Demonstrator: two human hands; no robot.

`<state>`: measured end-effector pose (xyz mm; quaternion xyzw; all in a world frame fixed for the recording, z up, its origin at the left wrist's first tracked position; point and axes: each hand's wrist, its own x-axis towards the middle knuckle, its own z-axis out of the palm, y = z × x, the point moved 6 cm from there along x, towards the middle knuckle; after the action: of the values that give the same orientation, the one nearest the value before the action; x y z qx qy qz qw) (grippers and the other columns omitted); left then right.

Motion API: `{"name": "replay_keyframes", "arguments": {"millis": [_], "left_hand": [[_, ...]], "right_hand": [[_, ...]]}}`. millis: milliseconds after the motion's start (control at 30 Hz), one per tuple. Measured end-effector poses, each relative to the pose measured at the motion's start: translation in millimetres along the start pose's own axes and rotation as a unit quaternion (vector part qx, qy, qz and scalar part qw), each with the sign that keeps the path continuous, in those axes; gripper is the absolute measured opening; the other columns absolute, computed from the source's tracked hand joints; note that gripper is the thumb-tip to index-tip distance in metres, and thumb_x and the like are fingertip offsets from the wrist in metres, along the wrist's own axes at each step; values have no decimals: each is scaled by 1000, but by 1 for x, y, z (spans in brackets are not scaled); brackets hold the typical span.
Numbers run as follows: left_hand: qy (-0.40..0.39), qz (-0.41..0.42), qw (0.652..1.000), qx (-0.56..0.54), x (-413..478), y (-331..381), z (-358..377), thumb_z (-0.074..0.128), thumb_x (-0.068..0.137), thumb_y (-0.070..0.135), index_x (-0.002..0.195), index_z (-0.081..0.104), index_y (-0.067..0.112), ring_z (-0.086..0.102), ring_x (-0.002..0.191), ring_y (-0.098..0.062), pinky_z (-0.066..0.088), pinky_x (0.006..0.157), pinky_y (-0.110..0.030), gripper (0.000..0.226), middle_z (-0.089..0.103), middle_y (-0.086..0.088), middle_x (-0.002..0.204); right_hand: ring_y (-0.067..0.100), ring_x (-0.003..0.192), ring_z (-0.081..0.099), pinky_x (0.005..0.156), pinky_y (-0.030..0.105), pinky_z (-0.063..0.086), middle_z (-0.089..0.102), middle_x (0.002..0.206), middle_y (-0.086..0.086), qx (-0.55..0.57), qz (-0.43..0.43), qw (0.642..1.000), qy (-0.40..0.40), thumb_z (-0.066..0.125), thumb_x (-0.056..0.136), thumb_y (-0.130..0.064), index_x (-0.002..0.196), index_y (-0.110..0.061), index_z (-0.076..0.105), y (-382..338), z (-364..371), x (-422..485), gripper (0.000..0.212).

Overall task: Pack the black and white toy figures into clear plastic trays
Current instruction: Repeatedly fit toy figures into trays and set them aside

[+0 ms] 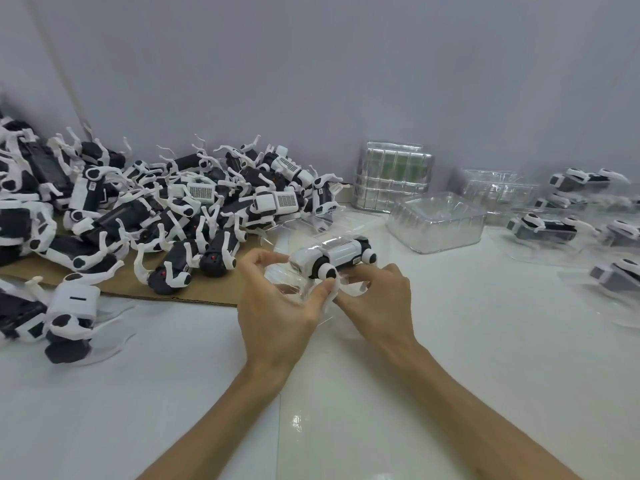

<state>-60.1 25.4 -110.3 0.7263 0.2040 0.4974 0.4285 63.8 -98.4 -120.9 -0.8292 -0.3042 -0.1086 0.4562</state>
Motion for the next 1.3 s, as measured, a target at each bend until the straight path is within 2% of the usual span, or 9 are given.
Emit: {"name": "replay_keyframes", "arguments": {"millis": [133,233,367,467,600,733,900,1200,1300], "left_hand": [[-5,-83,992,-97,19,-23,-10,88,66,35,114,37,22,64,100,-13,58,75,-33,72,57,2,115],[-9,-248,937,-246,25,-41,-13,85,70,28,122,41,14,66,101,-24,57,67,-35,70,59,-5,120],[-90,-316,847,-417,23,-39,1,74,74,33,124,59,1,69,84,-30,60,74,-44,61,66,-14,111],[-133,-316,826,-448,21,-37,5,71,81,33,133,57,2,67,106,-39,60,80,-50,63,68,-13,120],[-199,-289,838,-417,19,-32,8,70,82,28,137,49,2,73,91,-35,60,68,-44,64,73,-8,101],[-244,-282,852,-368,16,-26,13,68,77,25,120,51,2,72,77,-29,61,64,-45,51,65,-14,103],[-232,-287,867,-335,15,-27,14,70,72,31,136,43,-1,64,81,-33,59,59,-40,77,59,-17,113],[-211,-302,869,-331,19,-32,9,70,72,42,131,57,7,70,75,-28,59,56,-35,70,73,0,99],[-168,-321,866,-345,24,-40,2,75,68,42,121,61,12,73,79,-33,60,57,-39,63,74,5,88]], "right_hand": [[7,74,60,74,15,43,69,78,-25,73,-52,993,75,75,83,-16,86,-28,75,-6,-22,2,11],[8,84,65,76,16,47,71,93,-14,211,63,968,121,69,89,-17,101,-21,72,10,-41,16,13],[30,104,66,85,40,54,67,115,15,526,362,769,-38,49,99,-39,117,-6,62,40,-19,17,40],[32,103,67,87,41,51,66,122,21,631,379,643,-213,42,98,-49,125,0,61,24,2,2,59],[23,89,63,83,32,46,68,99,12,686,306,566,-339,51,95,-52,112,-2,69,-7,13,-8,56],[28,75,60,67,34,50,64,92,16,727,333,508,-321,77,79,-37,102,3,65,-7,10,-9,47],[21,60,61,52,30,53,57,89,14,738,323,493,-329,78,76,-47,105,3,60,-5,4,-6,60],[18,74,64,66,27,54,61,91,5,654,286,643,-278,72,85,-31,101,-14,61,2,2,4,25],[20,71,70,71,28,53,66,92,8,592,355,709,-140,57,94,-24,84,-10,70,31,-12,12,22]]}}
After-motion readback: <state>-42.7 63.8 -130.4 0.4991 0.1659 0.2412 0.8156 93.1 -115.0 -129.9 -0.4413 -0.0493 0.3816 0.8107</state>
